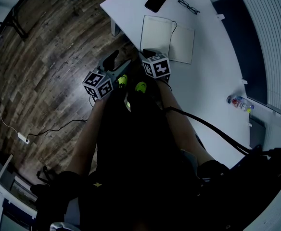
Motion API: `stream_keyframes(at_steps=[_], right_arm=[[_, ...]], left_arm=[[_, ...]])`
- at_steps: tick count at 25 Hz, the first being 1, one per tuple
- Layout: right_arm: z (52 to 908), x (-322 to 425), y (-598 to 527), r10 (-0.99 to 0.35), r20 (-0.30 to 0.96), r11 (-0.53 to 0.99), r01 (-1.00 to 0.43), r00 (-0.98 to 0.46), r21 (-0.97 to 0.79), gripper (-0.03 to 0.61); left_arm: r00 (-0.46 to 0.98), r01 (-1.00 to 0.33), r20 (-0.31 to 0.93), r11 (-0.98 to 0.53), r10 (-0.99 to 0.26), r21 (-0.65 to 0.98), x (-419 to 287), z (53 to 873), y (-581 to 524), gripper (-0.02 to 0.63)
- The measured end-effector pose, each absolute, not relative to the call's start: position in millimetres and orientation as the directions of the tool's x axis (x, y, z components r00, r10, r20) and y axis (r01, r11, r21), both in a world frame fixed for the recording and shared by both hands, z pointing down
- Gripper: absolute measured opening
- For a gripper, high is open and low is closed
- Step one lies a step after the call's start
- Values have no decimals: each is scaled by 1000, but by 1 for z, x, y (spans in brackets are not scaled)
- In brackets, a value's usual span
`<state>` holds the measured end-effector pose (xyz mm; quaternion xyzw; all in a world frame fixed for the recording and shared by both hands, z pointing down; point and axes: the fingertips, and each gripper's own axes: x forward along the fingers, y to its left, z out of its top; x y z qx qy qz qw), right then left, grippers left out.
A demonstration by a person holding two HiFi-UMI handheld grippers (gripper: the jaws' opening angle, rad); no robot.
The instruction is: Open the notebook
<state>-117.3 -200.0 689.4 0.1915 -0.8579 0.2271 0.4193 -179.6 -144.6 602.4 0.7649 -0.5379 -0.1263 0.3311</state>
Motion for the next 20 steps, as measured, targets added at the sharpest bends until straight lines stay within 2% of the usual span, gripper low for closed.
stream_keyframes(at_steps=[20], right_arm=[[624,-116,-201,-203,727,826,-514,-656,-233,77]], left_arm=[[471,-731,155,-286,-869,620,-159,575,-161,311]])
